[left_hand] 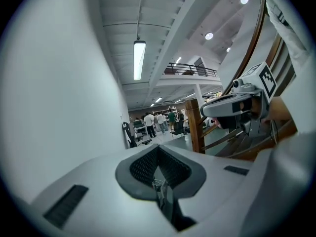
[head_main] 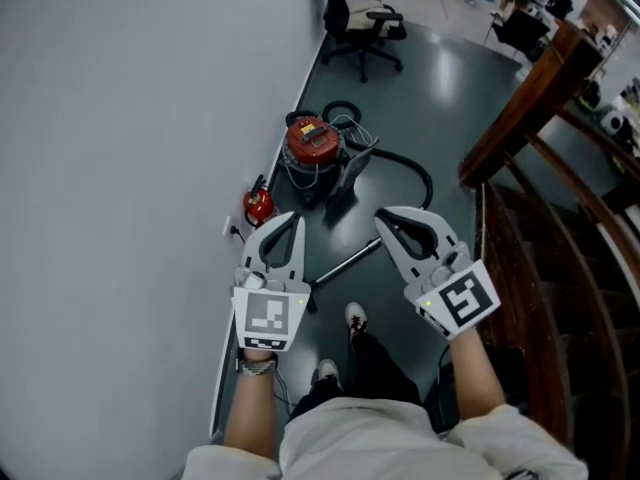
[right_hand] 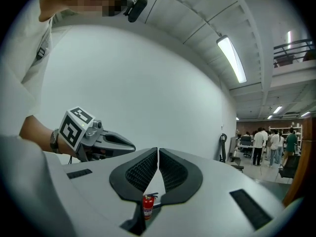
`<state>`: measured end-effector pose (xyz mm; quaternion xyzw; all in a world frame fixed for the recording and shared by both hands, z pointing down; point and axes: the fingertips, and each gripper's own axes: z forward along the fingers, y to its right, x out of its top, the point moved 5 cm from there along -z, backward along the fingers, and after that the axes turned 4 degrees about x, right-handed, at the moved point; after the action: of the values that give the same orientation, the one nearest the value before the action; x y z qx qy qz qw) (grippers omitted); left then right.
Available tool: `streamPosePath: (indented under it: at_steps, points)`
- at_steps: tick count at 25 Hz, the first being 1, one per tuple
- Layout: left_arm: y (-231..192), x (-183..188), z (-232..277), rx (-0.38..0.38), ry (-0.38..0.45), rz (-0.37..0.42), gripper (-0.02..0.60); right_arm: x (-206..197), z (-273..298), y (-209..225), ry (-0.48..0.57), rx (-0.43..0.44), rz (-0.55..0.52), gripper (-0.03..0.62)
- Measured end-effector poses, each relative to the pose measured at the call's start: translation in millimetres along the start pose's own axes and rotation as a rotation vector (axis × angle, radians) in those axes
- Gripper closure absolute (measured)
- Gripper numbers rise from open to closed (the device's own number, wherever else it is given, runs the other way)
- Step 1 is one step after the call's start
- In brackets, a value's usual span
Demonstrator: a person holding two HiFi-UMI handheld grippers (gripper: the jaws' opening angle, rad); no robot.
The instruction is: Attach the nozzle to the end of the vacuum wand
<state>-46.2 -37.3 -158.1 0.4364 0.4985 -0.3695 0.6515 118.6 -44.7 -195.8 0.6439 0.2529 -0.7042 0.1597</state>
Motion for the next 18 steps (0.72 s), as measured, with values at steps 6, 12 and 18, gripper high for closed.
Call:
streamPosePath:
  at_steps: [6, 12, 18]
  points:
    - [0.8, 29.9, -53.1, 0.013, 0.028, 0.048, 0.581, 35.5, -22.1, -40.7, 0.007, -0.027, -0.037, 0.56]
    - [10.1, 48.1, -96.8, 0.038, 0.051, 0.052, 0.581, 58.7, -50.4, -75.4, 0.034, -0.056, -0.051, 0.563]
    - [21.1, 60.5, -129.5, 0.06, 0.072, 0.032, 0.581, 75.7, -71.7, -103.6, 0.036, -0.074, -0.08, 0.566]
